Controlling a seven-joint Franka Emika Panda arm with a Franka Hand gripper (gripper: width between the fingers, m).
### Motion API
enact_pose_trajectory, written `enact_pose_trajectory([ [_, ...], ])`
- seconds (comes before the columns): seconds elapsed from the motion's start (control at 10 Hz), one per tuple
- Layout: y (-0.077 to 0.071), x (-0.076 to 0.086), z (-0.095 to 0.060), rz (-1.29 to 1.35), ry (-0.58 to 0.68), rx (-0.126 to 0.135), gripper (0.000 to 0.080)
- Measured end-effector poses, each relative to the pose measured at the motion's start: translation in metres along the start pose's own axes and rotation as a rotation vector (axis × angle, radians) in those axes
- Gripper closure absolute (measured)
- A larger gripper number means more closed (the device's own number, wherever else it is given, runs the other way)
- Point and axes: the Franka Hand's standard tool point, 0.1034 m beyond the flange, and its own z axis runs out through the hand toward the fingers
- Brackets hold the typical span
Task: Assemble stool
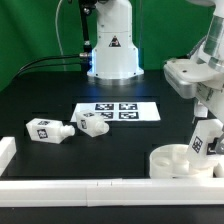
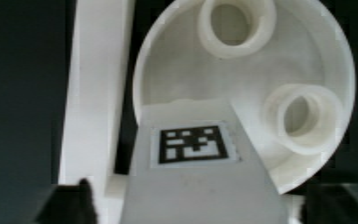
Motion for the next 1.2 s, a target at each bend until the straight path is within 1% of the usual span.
enact_pose_trajectory([
  [0.1, 0.000, 0.000, 0.000, 0.096, 0.000, 0.001, 0.0376],
  [0.2, 0.000, 0.000, 0.000, 0.181, 0.000, 0.001, 0.0466],
  [0.4, -0.001, 0.000, 0.001, 0.314, 0.003, 0.004, 0.0466],
  [0.5, -0.001, -0.001, 0.002, 0.496, 0.006, 0.015, 0.0466],
  [0.6, -0.006, -0.003, 0.003, 0.673, -0.013, 0.059, 0.0466],
  [0.7, -0.011, -0.002, 0.003, 0.840, -0.043, 0.136, 0.0466],
  [0.8, -0.009, 0.000, 0.000, 0.972, -0.054, 0.185, 0.0466],
  [0.9, -0.005, 0.000, 0.000, 1.018, -0.049, 0.169, 0.0466],
  [1.0, -0.006, 0.000, 0.000, 1.067, -0.053, 0.169, 0.0466],
  [1.2, -0.004, -0.001, 0.000, 1.244, -0.054, 0.166, 0.0466],
])
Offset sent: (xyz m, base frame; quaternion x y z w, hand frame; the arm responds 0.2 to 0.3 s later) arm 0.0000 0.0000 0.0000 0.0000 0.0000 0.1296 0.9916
